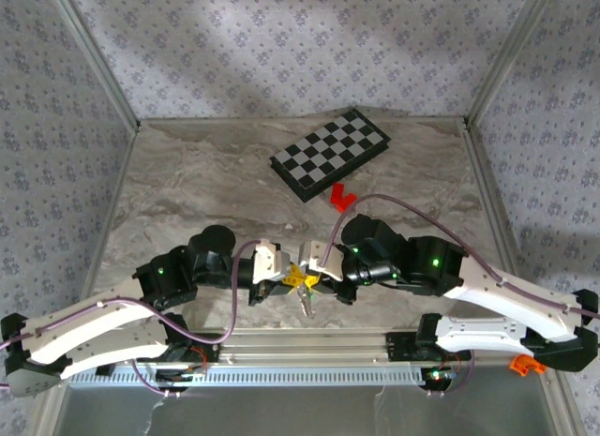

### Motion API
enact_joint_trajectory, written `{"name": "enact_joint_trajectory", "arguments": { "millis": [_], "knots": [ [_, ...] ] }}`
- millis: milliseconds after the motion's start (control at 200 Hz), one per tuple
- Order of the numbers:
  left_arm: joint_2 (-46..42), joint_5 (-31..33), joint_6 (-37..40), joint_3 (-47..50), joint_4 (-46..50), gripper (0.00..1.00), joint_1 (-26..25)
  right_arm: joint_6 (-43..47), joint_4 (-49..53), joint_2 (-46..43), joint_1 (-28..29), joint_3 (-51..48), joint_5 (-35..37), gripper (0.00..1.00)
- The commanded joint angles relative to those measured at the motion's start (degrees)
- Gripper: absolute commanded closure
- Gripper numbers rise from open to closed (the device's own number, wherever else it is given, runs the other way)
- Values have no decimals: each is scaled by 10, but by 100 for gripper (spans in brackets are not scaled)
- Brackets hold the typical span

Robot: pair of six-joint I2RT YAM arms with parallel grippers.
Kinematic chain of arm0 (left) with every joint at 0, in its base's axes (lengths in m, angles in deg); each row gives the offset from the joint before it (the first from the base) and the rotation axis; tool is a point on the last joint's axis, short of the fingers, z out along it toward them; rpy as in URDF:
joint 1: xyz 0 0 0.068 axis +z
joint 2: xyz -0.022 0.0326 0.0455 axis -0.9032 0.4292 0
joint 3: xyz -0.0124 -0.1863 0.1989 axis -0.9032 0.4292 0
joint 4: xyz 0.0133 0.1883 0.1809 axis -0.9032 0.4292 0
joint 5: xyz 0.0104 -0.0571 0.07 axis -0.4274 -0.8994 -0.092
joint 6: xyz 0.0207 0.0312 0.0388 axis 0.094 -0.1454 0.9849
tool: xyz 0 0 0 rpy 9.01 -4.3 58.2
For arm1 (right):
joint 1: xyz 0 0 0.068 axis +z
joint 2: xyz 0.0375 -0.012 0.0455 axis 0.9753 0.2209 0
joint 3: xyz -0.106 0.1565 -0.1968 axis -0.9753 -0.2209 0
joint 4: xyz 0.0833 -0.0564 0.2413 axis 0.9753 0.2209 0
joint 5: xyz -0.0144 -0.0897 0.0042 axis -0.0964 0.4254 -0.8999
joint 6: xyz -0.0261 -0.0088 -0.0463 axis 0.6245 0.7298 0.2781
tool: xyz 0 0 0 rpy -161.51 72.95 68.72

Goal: Put the keys on the keyring

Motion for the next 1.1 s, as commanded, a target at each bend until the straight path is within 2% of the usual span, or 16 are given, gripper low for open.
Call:
{"name": "enact_joint_trajectory", "arguments": {
  "millis": [0, 150, 335, 455, 585, 725, 860, 945, 1094],
  "knots": [
    [-7, -9, 1, -2, -23, 95, -4, 2, -25, -3, 4, 15, -19, 100],
    [-9, -13, -1, 3, -32, 100, -4, -5, -37, -7, 5, 11, -24, 100],
    [-28, -8, -8, 14, -64, 100, -4, -17, -55, -20, 4, 2, -16, 100],
    [-57, -7, -19, 30, -106, 100, -4, -33, -78, -40, 2, -22, -3, 84],
    [-92, 1, -28, 47, -147, 100, -4, -85, -197, -90, -13, -88, -8, 66],
    [-113, 2, -45, 72, -202, 100, -4, -106, -304, -132, -19, -142, -8, 53],
    [-117, -8, -60, 95, -260, 100, -4, -124, -358, -150, -25, -164, -16, 50],
    [-116, -10, -69, 107, -292, 100, -4, -133, -385, -151, -25, -170, -46, 48],
    [-108, -7, -89, 132, -364, 100, -4, -134, -393, -139, -27, -167, -63, 48]
  ]
}}
